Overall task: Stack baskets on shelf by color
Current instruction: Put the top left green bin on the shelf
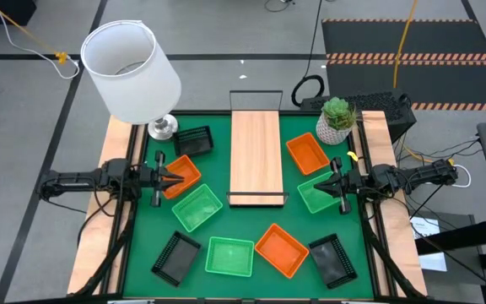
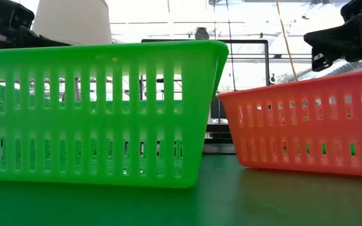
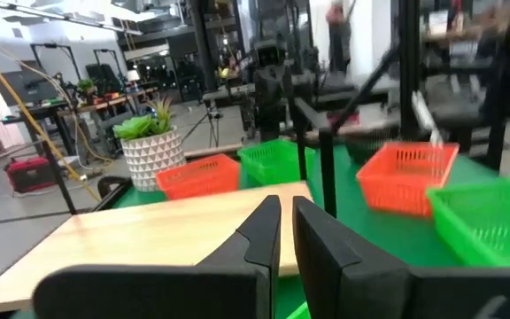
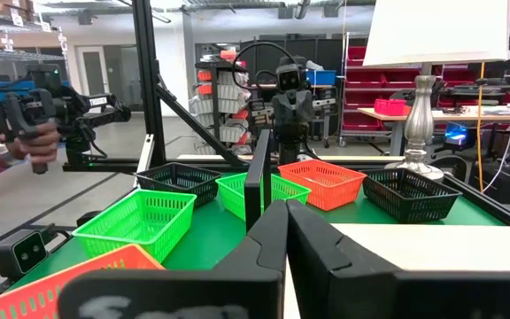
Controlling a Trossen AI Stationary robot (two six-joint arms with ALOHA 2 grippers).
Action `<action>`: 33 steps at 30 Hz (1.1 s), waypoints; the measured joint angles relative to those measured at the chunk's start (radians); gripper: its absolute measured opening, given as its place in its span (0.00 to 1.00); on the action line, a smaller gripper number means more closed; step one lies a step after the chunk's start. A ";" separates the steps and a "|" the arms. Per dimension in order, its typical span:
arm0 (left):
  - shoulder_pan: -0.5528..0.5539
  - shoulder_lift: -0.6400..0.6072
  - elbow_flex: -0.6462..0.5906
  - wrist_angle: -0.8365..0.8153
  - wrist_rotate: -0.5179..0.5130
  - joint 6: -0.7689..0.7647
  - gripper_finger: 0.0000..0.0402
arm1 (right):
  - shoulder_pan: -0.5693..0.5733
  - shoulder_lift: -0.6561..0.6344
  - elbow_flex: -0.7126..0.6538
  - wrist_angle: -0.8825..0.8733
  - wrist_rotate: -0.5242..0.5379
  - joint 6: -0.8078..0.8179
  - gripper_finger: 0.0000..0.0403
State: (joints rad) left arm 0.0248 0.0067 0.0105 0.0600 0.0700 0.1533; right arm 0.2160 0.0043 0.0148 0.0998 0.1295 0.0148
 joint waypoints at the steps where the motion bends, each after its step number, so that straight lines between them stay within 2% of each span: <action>1: 0.000 0.000 0.000 0.029 0.000 -0.022 0.09 | 0.000 0.000 0.000 0.000 0.000 0.000 0.00; 6: 0.000 0.000 0.004 0.211 0.000 -0.029 0.08 | 0.000 0.000 0.000 0.000 0.000 0.000 0.00; 9: 0.000 0.000 0.054 0.164 0.000 -0.035 0.02 | 0.000 0.000 0.000 0.000 0.000 0.000 0.00; 14: 0.000 0.024 0.174 0.030 -0.014 -0.112 0.01 | 0.000 0.000 0.000 0.000 0.000 0.000 0.00; 21: -0.001 0.176 0.422 -0.164 -0.017 -0.168 0.01 | 0.000 0.000 0.000 0.000 0.004 0.000 0.00; 28: -0.001 0.397 0.730 -0.360 -0.017 -0.155 0.01 | 0.000 0.000 0.000 0.000 0.004 0.021 0.00; 33: -0.001 0.557 0.962 -0.557 -0.017 -0.111 0.01 | 0.000 0.000 0.000 -0.008 0.004 0.033 0.00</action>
State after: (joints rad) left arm 0.0242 0.5640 0.9724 -0.4973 0.0528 0.0427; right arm 0.2160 0.0040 0.0150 0.0918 0.1337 0.0478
